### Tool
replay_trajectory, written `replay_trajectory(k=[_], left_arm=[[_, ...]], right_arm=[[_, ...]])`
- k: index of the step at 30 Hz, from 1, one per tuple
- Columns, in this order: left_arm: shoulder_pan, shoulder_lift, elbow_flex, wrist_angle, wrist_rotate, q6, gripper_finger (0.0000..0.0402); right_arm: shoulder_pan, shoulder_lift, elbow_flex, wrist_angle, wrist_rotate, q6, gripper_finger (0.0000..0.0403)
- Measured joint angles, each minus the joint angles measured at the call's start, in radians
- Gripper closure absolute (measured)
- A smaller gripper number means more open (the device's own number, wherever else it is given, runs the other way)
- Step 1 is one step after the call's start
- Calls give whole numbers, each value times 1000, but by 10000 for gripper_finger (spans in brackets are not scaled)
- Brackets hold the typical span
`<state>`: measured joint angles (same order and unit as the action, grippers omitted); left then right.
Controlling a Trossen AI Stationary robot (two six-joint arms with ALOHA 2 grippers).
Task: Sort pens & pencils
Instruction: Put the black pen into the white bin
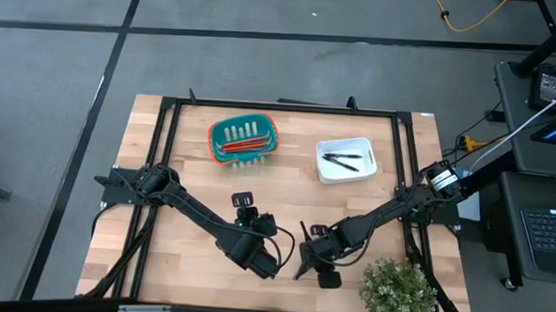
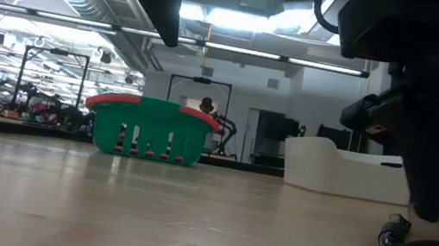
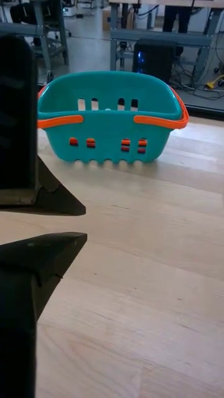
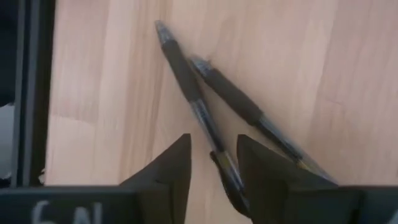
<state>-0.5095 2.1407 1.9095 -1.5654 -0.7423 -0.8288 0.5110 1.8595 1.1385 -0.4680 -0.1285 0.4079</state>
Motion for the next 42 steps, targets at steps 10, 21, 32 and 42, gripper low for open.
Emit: replay_trajectory(k=[10,21,32,42], left_arm=[[-4,0,0,0,0,0,352],[-6,0,0,2,0,0,352],[-11,0,0,3,0,0,352],[-18,0,0,3,1,1,352]], right_arm=[[3,39,1,8,7,9,266],[3,83,5,19,-7,12,267],[19,84,2,31,43,63,267],[51,85,1,36,127,130,267]])
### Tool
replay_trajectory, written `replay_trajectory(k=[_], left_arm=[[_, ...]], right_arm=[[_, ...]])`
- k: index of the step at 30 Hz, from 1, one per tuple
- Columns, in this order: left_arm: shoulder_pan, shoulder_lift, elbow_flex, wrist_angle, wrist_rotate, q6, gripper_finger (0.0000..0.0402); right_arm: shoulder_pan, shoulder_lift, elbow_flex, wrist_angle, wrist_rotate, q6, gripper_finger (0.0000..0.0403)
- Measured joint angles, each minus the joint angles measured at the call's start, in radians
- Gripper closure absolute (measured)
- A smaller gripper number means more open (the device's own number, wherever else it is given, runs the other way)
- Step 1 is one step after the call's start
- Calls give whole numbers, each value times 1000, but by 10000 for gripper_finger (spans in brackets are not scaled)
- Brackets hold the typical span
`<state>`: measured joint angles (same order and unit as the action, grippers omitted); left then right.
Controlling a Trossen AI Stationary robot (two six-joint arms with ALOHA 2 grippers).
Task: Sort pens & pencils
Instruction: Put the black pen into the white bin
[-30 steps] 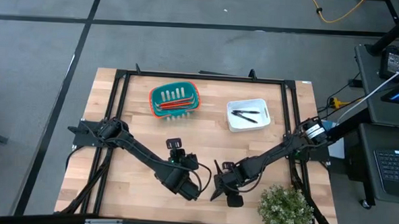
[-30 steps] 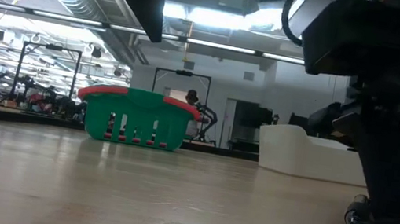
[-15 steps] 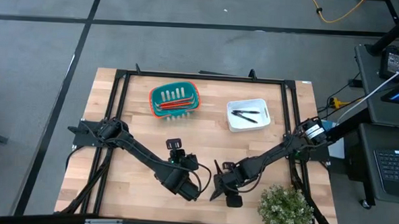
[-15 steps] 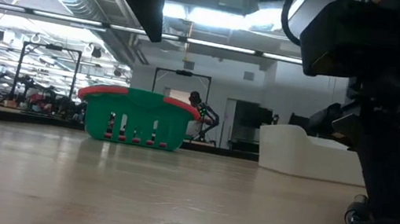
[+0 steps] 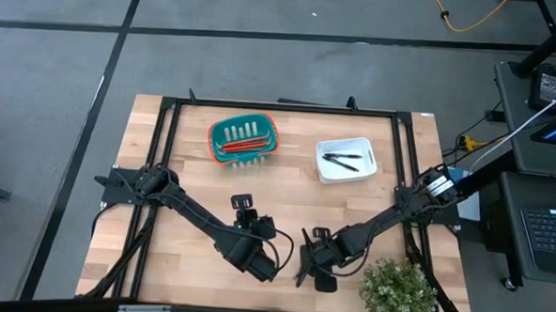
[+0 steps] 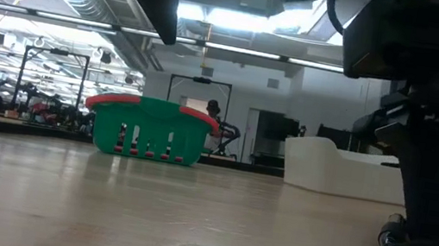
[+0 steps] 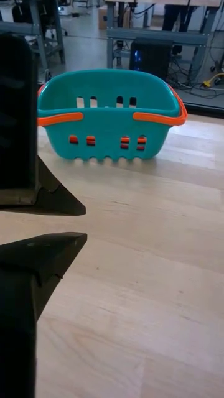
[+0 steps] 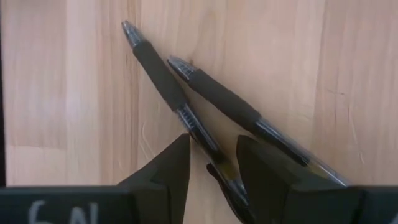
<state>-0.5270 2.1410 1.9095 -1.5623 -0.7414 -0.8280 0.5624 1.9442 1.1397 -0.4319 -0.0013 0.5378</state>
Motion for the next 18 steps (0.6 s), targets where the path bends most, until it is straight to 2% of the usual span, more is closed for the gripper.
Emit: replay_trajectory(k=[10,18], left_arm=[[-7,0,0,0,3,0,352],[-6,0,0,0,3,0,352]], right_arm=[[0,0,0,2,7,34,269],[-1,0,-1,-7,14,37,315]])
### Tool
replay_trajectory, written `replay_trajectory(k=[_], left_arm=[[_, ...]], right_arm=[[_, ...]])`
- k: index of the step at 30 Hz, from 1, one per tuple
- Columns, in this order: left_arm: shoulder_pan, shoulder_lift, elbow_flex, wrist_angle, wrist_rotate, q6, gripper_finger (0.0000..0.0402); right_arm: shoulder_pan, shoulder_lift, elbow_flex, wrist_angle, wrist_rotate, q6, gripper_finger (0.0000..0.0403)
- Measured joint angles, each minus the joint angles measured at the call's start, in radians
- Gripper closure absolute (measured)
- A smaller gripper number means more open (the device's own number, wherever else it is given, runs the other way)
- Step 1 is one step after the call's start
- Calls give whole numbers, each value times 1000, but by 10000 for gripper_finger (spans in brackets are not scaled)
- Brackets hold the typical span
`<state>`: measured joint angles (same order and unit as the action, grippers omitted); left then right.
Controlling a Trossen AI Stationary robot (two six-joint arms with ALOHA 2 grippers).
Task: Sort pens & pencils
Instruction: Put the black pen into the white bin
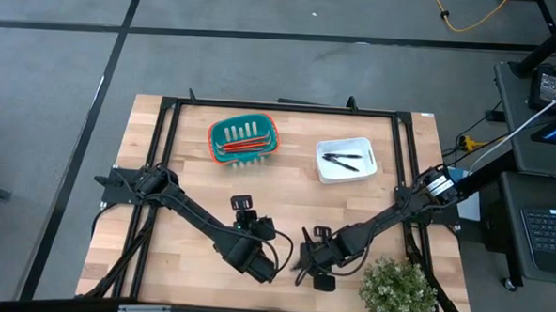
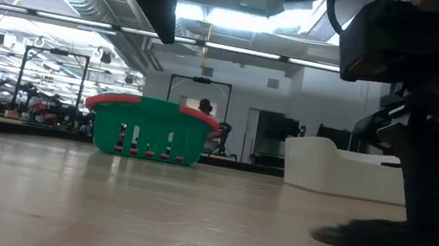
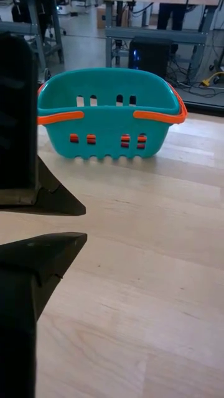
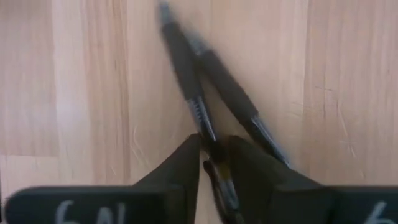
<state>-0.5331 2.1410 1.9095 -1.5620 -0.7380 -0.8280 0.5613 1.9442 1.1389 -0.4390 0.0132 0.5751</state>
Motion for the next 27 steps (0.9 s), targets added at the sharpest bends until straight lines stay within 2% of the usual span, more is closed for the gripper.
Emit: replay_trajectory(k=[8,27], left_arm=[[0,0,0,0,0,0,352],[0,0,0,0,0,0,352]], right_arm=[[0,0,0,-15,-2,-3,366],[-1,2,2,-50,-5,24,376]])
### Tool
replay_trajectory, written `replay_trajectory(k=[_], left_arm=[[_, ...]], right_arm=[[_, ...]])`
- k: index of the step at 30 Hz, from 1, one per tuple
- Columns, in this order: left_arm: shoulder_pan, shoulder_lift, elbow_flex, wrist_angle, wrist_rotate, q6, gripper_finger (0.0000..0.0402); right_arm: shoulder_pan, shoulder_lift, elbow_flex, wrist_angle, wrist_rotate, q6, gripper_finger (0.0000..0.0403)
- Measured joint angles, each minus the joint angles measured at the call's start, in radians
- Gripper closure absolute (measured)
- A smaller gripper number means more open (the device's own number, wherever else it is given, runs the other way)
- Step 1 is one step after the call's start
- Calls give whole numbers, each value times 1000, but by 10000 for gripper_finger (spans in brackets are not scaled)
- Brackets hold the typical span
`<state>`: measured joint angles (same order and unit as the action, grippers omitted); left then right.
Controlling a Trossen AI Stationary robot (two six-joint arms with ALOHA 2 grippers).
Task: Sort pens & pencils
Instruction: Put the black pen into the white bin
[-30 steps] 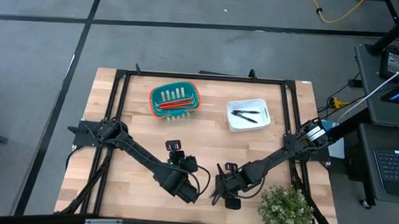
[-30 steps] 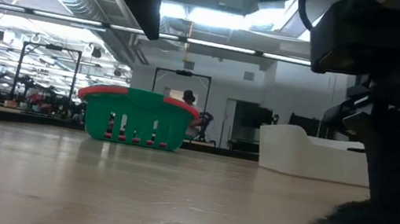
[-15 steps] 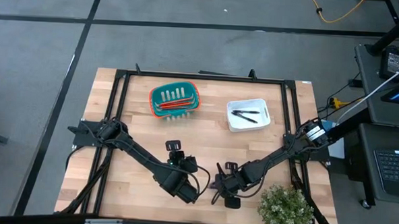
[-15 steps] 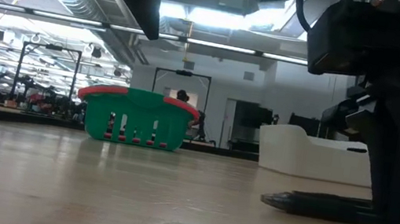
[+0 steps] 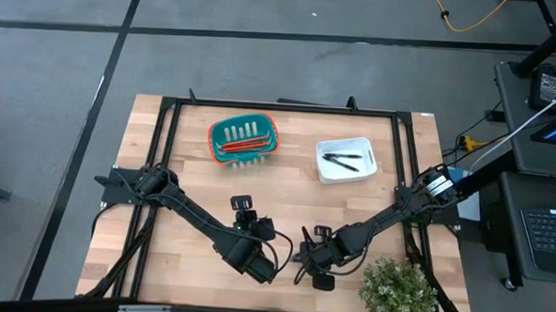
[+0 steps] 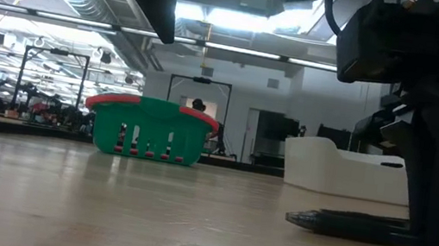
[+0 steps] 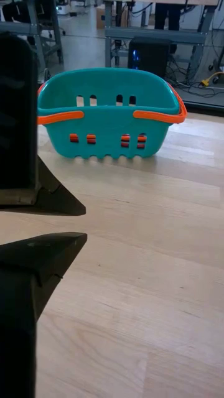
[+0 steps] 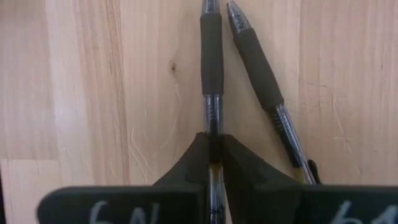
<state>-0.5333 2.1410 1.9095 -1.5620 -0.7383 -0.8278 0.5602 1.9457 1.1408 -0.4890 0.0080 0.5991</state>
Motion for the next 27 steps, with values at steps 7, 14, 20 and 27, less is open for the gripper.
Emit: replay_trajectory(k=[7,14,20,27], left_arm=[[0,0,0,0,0,0,352],[0,0,0,0,0,0,352],[-4,0,0,-9,-1,0,352],[-4,0,-32,-8,-8,20,352]], right_arm=[[0,10,80,-92,10,-4,376],[1,12,180,-247,41,-10,378],[1,10,231,-323,44,-3,378],[0,10,269,-504,103,-4,381]])
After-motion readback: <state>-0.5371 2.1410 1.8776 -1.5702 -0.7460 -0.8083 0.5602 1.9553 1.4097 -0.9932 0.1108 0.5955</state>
